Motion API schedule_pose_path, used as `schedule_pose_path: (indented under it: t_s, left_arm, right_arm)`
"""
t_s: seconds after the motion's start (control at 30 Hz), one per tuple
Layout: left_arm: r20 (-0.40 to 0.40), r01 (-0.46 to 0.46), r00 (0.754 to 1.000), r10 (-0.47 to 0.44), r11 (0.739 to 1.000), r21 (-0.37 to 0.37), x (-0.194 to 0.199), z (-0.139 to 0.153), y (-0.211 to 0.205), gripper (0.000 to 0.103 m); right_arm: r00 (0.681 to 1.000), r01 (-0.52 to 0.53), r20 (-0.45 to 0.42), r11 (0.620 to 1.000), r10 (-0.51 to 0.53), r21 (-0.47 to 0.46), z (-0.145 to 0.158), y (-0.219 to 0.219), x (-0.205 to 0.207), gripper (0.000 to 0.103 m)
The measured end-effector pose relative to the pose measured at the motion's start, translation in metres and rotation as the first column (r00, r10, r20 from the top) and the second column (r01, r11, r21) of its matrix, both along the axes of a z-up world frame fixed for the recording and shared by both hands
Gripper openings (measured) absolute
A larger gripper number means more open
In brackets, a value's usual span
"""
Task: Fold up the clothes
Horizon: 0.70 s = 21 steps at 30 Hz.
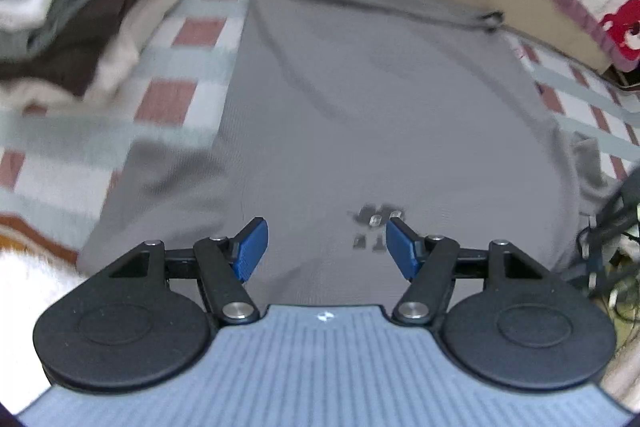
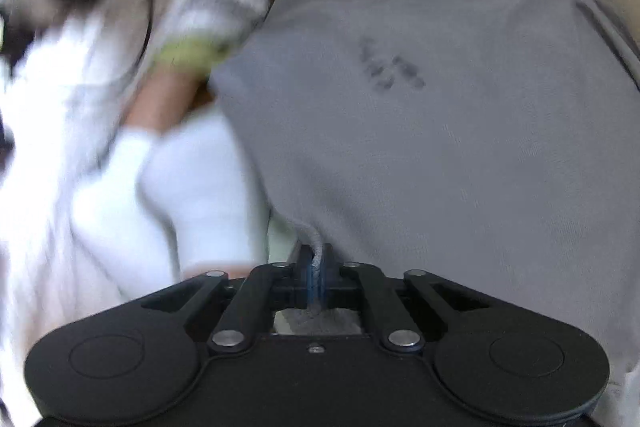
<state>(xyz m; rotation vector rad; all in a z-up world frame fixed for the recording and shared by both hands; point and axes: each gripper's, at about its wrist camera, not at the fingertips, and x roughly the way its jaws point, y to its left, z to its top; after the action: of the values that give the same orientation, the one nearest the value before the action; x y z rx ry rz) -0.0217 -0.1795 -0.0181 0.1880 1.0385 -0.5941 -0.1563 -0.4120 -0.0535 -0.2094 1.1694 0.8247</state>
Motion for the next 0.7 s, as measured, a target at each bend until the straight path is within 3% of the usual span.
schedule_pose_path:
  t_s: [0.1, 0.23, 0.3, 0.37, 0.57, 0.6, 0.63, 0.67, 0.7]
  left_arm:
    - [0.062, 0.048, 0.997, -0.047, 0.999, -0.022, -0.006, 0.011, -0.003, 0.067]
    - [0.004, 0.167, 0.986, -0.167, 0.983, -0.069, -0.017, 0.003, -0.012, 0.07]
    - [-0.002, 0.229, 0.973, -0.229, 0.972, -0.054, -0.024, -0.005, -0.02, 0.075]
    - [0.008, 0.265, 0.964, -0.265, 0.964, 0.008, -0.027, -0.017, -0.033, 0.078]
    - [-0.021, 0.28, 0.96, -0.279, 0.952, 0.123, -0.01, -0.055, -0.053, 0.075]
    - [-0.011, 0.287, 0.957, -0.288, 0.947, 0.144, -0.007, -0.059, -0.056, 0.058]
    - [-0.002, 0.294, 0.955, -0.297, 0.942, 0.165, -0.003, -0.063, -0.059, 0.015]
    - [0.008, 0.3, 0.952, -0.306, 0.936, 0.186, 0.001, -0.067, -0.061, 0.005]
    - [0.02, 0.297, 0.951, -0.307, 0.934, 0.2, 0.009, -0.066, -0.066, 0.004]
  right_arm:
    - [0.985, 0.156, 0.059, 0.983, -0.162, 0.092, 0.024, -0.03, 0.028, 0.004]
    - [0.935, 0.31, 0.138, 0.942, -0.326, 0.128, 0.039, -0.064, 0.062, 0.004]
    - [0.907, 0.374, 0.144, 0.915, -0.395, 0.154, 0.037, -0.078, 0.078, 0.004]
    - [0.88, 0.428, 0.141, 0.886, -0.453, 0.178, 0.033, -0.091, 0.092, 0.004]
    - [0.818, 0.534, 0.065, 0.798, -0.571, 0.28, 0.003, -0.122, 0.108, 0.004]
    - [0.81, 0.546, 0.058, 0.787, -0.583, 0.287, -0.003, -0.124, 0.107, 0.004]
    - [0.802, 0.557, 0.051, 0.777, -0.595, 0.294, -0.01, -0.126, 0.105, 0.004]
    - [0.794, 0.568, 0.044, 0.767, -0.606, 0.298, -0.016, -0.128, 0.104, 0.004]
    - [0.787, 0.579, 0.041, 0.76, -0.616, 0.295, -0.021, -0.129, 0.104, 0.004]
